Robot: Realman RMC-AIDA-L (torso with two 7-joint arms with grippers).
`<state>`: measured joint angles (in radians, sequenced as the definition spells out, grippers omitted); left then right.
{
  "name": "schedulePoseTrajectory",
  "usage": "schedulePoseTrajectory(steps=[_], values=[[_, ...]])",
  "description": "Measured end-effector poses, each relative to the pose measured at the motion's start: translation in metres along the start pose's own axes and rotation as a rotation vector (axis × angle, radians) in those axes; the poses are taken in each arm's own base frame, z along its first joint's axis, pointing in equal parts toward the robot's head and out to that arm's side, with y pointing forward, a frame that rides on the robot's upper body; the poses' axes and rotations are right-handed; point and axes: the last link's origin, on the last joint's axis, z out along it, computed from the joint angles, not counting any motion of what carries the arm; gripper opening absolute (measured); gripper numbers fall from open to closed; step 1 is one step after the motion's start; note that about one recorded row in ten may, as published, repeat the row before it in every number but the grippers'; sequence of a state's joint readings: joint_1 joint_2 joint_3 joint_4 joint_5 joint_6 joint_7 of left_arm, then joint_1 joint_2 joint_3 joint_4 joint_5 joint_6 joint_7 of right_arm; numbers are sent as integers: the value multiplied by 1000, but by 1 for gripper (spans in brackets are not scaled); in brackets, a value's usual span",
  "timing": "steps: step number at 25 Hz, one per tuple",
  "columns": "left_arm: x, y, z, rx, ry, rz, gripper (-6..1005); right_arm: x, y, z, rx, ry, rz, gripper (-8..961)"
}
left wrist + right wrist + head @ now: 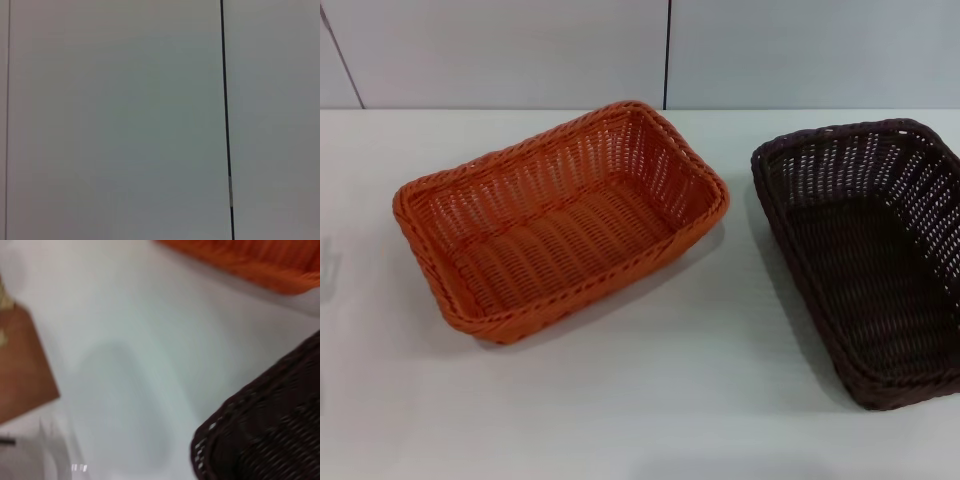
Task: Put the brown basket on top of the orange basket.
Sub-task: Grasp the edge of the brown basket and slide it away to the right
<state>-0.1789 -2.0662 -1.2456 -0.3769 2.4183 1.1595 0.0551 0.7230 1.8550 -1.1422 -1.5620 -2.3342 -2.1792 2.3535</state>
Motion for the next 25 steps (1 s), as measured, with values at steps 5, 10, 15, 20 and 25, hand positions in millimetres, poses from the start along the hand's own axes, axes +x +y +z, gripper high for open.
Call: schedulePoseTrajectory(steps=[5,10,15,20,25], values=[[-1,0,0,5,-8,-4,785,-8,10,20,-19,86,-94,780],[-2,0,1,8,-12,-6,785,-8,8,31,16,139,-104,768],[-3,-2,-1,13,-17,-5,785,-11,7,50,20,168,-107,756],[-3,-2,-1,14,-16,-5,785,-9,6,68,0,198,-97,745],[-3,-4,-1,18,-19,-1,785,-9,5,80,-12,199,-94,733]])
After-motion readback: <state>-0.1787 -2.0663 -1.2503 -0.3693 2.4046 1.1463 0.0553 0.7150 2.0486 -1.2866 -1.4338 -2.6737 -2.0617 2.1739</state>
